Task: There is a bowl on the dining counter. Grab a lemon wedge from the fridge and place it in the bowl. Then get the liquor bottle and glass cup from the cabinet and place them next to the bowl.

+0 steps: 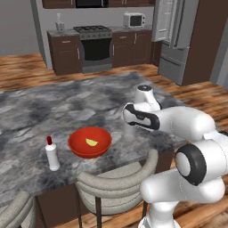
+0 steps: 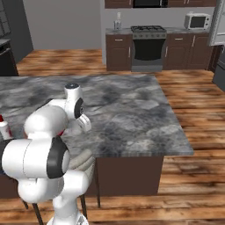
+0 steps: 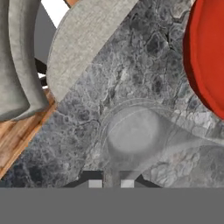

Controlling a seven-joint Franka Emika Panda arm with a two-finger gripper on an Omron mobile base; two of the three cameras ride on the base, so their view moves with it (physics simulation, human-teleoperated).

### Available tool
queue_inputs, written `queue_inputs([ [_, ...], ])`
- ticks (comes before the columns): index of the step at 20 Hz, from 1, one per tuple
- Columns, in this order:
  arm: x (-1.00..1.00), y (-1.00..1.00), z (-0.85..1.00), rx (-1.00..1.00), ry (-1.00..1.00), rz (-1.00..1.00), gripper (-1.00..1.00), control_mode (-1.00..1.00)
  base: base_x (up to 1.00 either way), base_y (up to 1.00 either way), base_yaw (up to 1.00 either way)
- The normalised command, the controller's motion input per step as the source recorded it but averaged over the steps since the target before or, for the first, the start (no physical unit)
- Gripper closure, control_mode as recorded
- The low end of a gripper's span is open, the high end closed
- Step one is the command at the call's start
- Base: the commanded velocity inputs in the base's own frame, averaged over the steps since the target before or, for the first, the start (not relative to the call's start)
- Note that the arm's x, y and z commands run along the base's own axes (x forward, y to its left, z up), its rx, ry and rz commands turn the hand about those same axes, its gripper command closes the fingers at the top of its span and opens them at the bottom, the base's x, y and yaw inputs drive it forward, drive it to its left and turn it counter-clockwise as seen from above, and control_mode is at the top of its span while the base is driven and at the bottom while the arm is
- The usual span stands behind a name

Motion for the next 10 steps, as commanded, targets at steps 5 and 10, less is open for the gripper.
queue_inputs([
  [5,0.35,0.22,-0.31,-0.04,0.0,0.0,1.0,-1.0,0.0,0.0,0.0],
  [10,0.35,0.26,-0.34,-0.06,0.0,0.0,1.0,-1.0,0.0,0.0,0.0],
])
